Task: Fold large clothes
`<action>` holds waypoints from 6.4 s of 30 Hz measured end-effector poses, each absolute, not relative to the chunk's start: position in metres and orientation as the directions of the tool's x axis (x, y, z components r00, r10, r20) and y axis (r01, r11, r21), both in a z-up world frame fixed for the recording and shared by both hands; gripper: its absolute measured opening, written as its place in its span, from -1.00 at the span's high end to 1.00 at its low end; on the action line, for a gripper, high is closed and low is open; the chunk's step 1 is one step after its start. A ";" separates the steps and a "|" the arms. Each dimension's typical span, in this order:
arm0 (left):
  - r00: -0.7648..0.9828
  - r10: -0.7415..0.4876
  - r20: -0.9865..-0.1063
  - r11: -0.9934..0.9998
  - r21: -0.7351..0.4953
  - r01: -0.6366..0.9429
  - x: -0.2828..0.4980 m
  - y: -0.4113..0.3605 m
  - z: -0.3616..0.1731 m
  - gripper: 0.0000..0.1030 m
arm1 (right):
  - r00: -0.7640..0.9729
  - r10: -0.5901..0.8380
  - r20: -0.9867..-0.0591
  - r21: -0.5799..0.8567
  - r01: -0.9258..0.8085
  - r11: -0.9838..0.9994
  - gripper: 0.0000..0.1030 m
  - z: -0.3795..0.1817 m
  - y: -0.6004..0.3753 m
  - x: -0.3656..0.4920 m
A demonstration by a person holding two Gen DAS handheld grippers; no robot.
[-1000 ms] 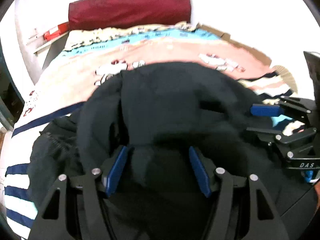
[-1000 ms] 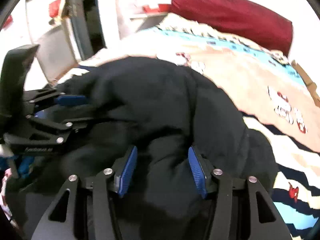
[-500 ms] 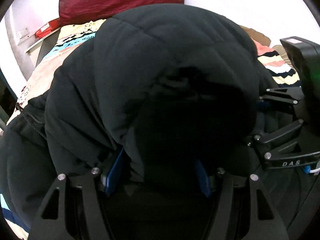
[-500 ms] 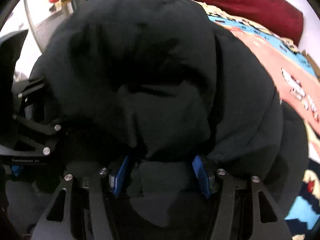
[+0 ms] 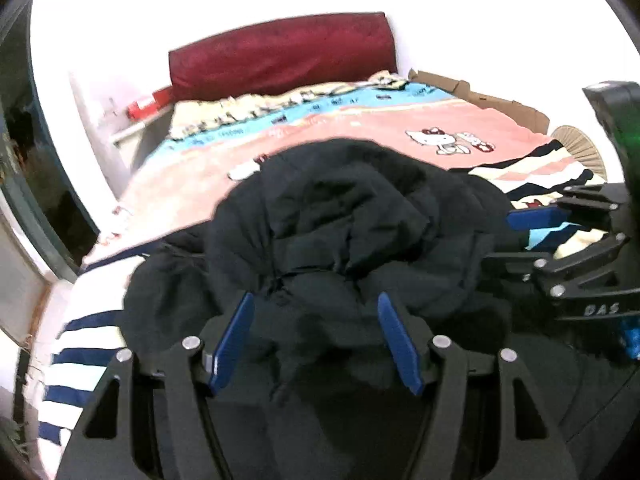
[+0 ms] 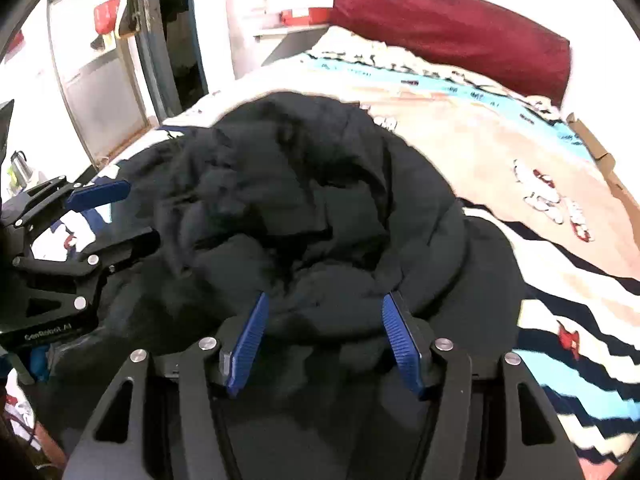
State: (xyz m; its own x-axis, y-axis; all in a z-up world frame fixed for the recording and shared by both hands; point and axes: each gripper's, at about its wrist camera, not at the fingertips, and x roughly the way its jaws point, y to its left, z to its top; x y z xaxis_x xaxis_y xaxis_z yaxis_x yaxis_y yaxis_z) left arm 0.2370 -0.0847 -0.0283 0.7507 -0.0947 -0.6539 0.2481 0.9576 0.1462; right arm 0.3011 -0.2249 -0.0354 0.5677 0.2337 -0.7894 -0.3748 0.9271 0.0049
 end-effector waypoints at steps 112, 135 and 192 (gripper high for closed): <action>0.644 -0.643 -0.414 0.573 -0.819 0.045 0.311 0.139 0.005 0.52 | 0.685 0.463 -0.562 0.726 0.141 0.673 0.57 -0.009 -0.389 0.351; 0.750 -0.536 -0.387 0.585 -0.811 0.001 0.377 0.180 0.002 -0.09 | 0.740 0.264 -0.619 0.543 0.160 0.824 -0.51 -0.009 -0.377 0.399; 0.499 -0.201 -0.843 0.978 -0.202 0.052 0.541 0.032 -0.090 -0.27 | 0.511 0.246 -0.824 0.260 -0.044 0.964 -0.78 -0.110 -0.297 0.532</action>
